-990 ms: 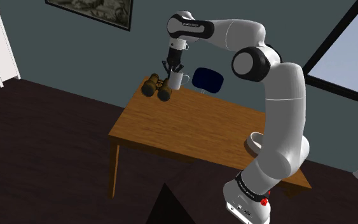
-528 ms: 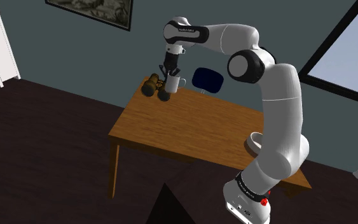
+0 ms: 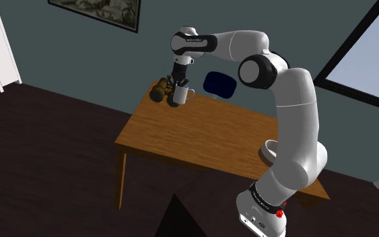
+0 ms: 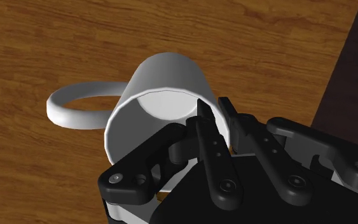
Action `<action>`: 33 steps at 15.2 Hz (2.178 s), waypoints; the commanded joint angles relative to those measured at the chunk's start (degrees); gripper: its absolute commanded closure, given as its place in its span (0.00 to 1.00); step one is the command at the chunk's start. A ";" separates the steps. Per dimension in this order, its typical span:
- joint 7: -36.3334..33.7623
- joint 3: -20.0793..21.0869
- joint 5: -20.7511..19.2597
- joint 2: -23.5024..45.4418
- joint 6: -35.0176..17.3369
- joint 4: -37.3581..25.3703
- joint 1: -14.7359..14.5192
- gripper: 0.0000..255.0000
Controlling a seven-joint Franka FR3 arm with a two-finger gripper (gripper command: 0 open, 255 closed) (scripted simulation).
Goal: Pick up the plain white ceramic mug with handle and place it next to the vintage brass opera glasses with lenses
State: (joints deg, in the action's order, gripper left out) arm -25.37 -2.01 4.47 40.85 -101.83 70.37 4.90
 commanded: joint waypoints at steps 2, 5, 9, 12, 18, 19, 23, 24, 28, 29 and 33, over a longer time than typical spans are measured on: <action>0.14 0.01 0.05 0.39 -2.22 1.81 -0.02 1.00; 0.25 0.04 0.10 1.19 -4.02 2.82 -0.03 1.00; 0.39 0.07 0.17 2.44 -6.29 3.84 -0.04 1.00; 0.49 0.10 0.23 3.50 -7.91 4.40 -0.03 1.00; 0.62 0.15 0.31 5.14 -10.11 4.97 -0.02 1.00; 0.62 0.15 0.31 5.14 -10.11 4.96 -0.02 1.00; 0.62 0.15 0.31 5.14 -10.11 4.96 -0.02 1.00; 0.62 0.15 0.31 5.14 -10.11 4.96 -0.02 0.00; 0.62 0.15 0.31 5.14 -10.11 4.96 -0.02 0.00; 0.62 0.15 0.31 5.14 -10.11 4.96 -0.02 0.00; 0.44 0.03 0.13 3.72 -3.69 -0.04 0.22 0.00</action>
State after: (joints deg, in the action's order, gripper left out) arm -24.84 -1.97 4.63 44.55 -107.01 71.76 5.11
